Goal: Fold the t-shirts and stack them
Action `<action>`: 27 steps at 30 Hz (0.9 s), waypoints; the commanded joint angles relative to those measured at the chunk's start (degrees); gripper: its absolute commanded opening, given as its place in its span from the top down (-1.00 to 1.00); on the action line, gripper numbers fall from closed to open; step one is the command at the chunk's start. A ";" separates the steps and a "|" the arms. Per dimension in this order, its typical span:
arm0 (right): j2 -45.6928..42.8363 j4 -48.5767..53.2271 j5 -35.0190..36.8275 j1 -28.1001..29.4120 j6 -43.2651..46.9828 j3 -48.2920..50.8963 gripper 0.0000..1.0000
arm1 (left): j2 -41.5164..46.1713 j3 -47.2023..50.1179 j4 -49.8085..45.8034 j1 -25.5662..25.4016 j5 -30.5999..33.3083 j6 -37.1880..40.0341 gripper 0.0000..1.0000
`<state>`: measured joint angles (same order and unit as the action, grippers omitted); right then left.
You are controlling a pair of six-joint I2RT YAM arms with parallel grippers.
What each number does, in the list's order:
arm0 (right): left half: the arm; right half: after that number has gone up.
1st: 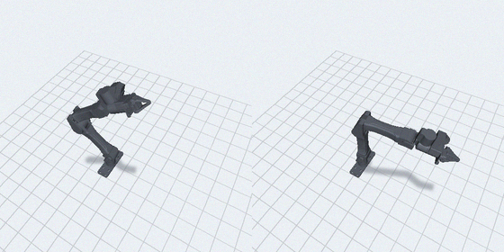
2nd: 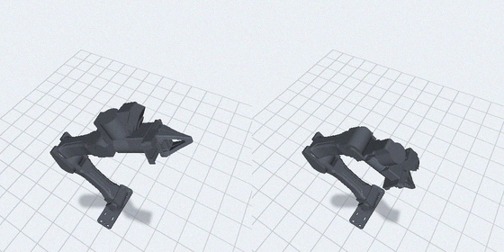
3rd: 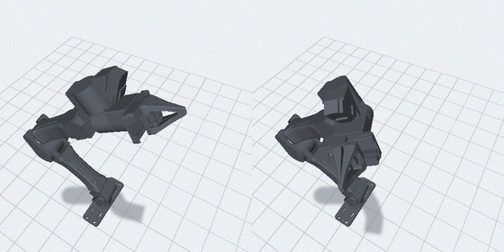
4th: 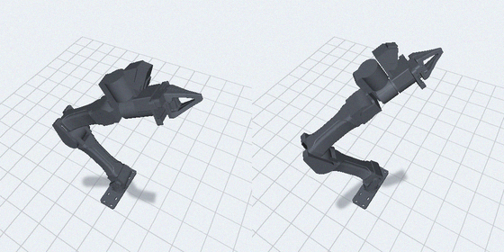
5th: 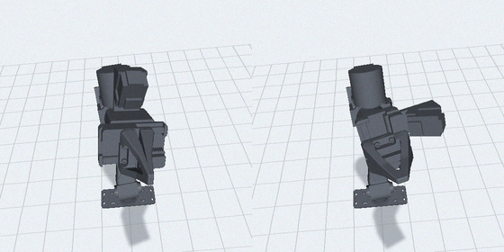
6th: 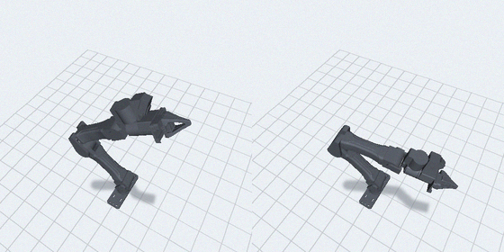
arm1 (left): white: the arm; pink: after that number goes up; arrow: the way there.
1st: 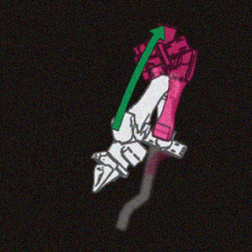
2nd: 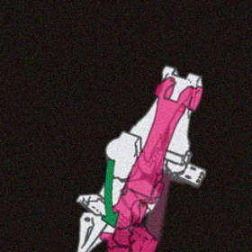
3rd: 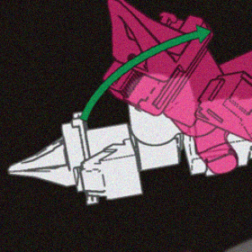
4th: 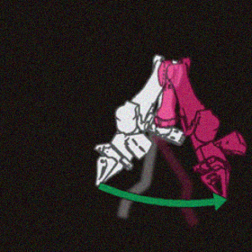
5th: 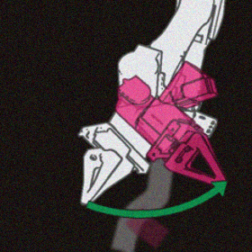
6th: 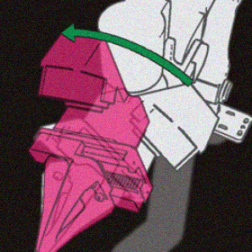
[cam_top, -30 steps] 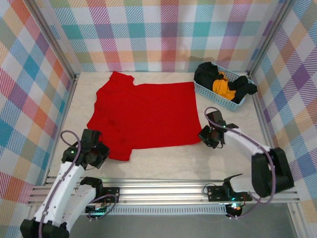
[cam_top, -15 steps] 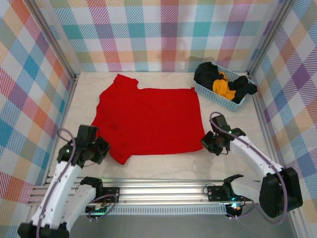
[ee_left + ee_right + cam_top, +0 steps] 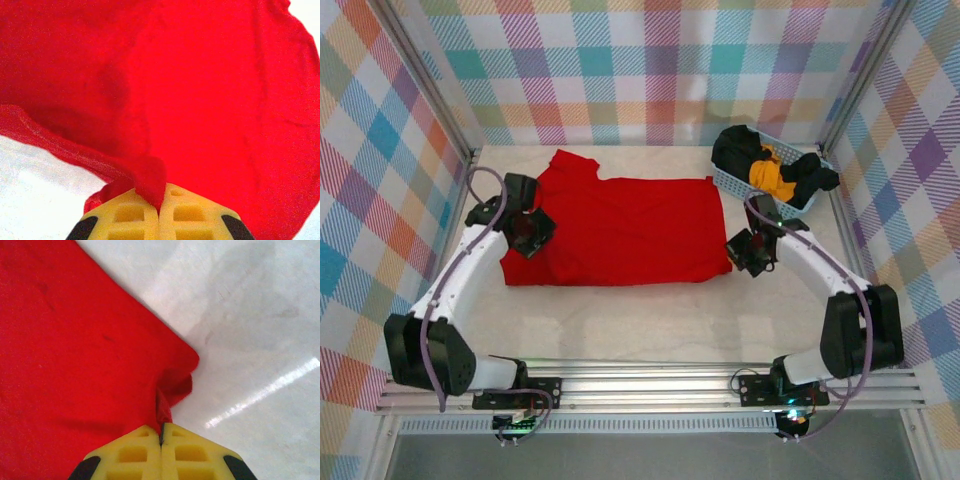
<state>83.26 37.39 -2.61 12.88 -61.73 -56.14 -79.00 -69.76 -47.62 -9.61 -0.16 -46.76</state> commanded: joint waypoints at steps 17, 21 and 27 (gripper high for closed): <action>16.45 0.18 0.60 -1.02 -0.76 -14.57 1.00 | -9.80 -8.02 2.34 5.97 2.91 6.19 1.00; 18.31 0.47 0.29 -1.00 -1.27 -15.49 1.00 | -11.50 -8.73 2.72 6.79 2.46 7.03 1.00; 19.68 0.51 0.91 -1.02 -2.21 -15.71 1.00 | -14.32 -10.03 3.81 7.55 0.91 8.29 1.00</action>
<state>101.86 36.32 -2.35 12.16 -62.63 -70.41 -92.23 -77.69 -44.71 -2.85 1.13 -40.18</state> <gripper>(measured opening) 0.048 0.050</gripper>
